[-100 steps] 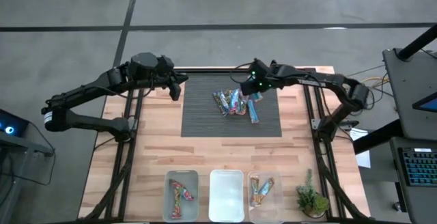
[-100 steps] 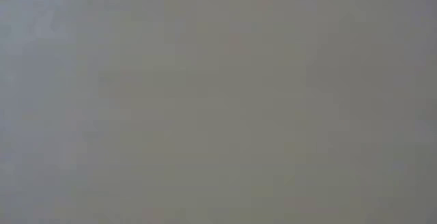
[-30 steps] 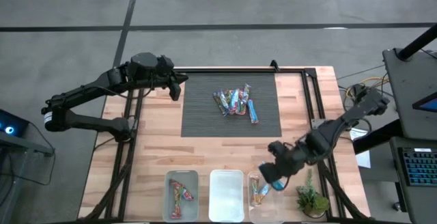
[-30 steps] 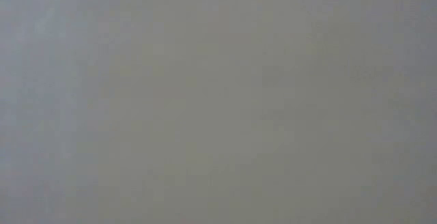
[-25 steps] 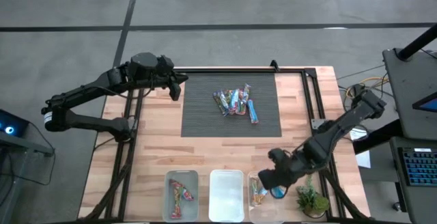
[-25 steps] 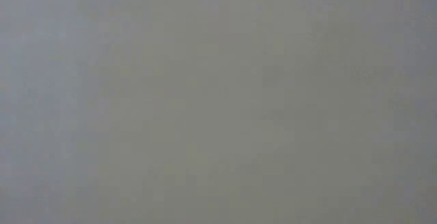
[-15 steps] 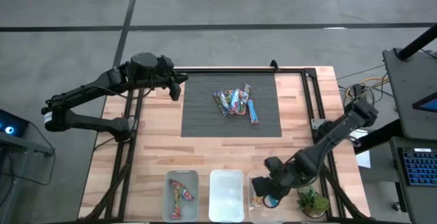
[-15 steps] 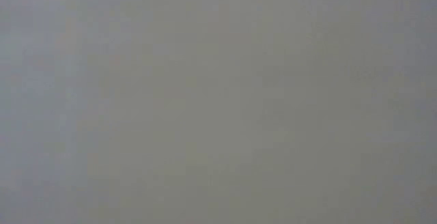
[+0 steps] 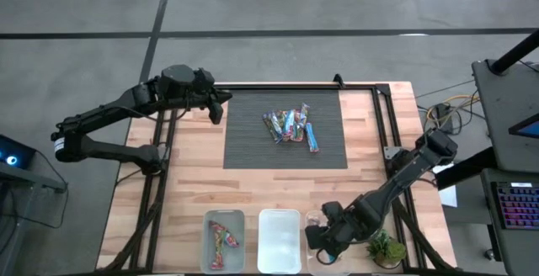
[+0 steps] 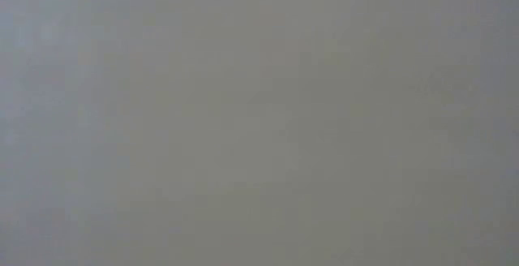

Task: Pick and place Granola Bars by type
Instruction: Put the right yellow granola bar into the transparent bin, then put the middle blue granola bar into the white bin

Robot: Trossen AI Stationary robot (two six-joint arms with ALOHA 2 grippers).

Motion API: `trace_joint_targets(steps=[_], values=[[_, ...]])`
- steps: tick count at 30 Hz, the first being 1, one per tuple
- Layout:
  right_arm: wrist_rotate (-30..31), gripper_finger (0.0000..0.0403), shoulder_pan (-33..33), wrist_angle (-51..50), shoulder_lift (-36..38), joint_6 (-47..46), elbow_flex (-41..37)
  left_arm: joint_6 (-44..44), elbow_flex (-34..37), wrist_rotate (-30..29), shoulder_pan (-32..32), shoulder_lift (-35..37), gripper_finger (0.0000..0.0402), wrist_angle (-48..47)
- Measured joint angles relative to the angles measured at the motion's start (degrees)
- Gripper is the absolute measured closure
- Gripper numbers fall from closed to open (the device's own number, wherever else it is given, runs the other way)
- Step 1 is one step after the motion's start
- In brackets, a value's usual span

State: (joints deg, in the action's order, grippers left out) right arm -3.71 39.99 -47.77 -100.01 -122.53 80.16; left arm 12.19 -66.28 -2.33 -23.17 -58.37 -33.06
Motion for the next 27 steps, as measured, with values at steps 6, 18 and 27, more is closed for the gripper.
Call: trace_joint_targets(steps=[6, 18, 27], values=[[0.0, 0.0344, 0.4, -0.5, 0.0, -0.5, -0.2, 0.0, 0.0, 0.0, 0.0, 0.0, 0.0401, 0.0], [-1.1, 0.0297, 0.5, -3.5, 0.0, -0.5, -0.4, 0.2, 0.0, 0.2, 0.0, 0.0, 0.0401, 0.0], [-0.9, 0.0234, 0.5, -4.1, 0.0, 0.9, -0.2, 0.2, 0.0, 0.2, 0.0, 0.0, 0.0401, 0.0]])
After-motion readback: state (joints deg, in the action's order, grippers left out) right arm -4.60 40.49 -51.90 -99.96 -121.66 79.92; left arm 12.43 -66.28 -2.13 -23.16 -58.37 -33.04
